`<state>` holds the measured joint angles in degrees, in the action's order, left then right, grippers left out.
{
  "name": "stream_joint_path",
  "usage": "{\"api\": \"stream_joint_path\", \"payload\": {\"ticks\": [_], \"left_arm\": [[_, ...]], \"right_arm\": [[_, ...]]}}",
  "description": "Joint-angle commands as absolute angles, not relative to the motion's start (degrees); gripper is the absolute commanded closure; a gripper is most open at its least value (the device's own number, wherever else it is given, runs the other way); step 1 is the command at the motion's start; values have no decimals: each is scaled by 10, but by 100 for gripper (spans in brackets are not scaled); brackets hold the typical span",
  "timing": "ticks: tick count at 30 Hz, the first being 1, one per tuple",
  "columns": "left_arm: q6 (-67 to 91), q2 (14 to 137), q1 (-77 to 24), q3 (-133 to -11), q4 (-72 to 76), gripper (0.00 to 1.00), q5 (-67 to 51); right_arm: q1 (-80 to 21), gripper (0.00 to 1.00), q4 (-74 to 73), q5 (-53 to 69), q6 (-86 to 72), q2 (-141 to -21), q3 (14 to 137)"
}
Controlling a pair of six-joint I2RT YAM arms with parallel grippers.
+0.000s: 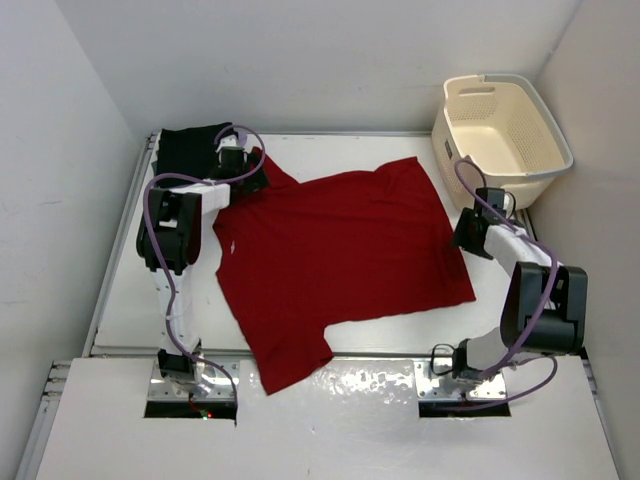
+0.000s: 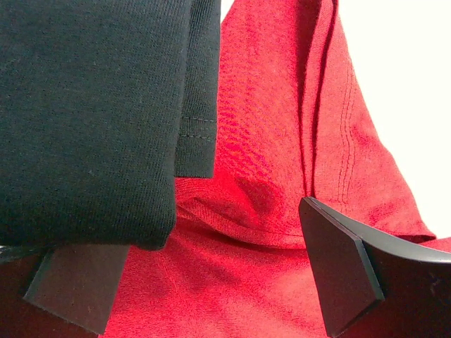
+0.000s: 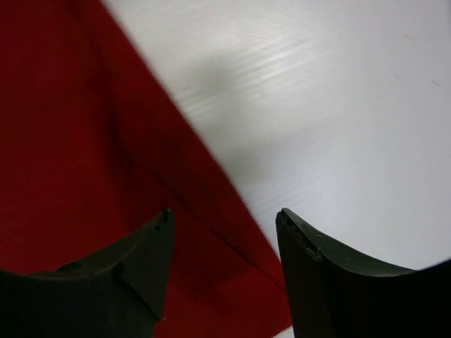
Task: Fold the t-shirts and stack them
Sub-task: Flatten out the tshirt
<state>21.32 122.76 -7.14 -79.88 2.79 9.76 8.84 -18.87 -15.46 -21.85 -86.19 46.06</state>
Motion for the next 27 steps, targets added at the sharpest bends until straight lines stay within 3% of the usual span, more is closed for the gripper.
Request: {"api": "stream_joint_path", "payload": {"ticks": [1,4,6,15,21,25,27], "left_arm": [[214,1251,-54,-805,11,1,95],[214,1251,-53,-804,11,1,94],[214,1250,-53,-805,12,1,93],[214,1250,-52,-803,13,1,91],[214,1247,-53,-802,14,1,91],[215,1248,-52,-801,14,1,90],[215,1249,-52,-802,15,1,90]], "right_arm": [[77,41,-121,-17,-189,-838,447],[64,43,-135,-12,-185,-857,455],[63,51,-140,-28,-191,-879,455],[64,53,-158,-31,-170,-933,453],[64,80,-196,-189,-199,-929,465],[69,84,-235,-293,-211,-920,486],[79,93,-240,-309,-220,-917,489]]}}
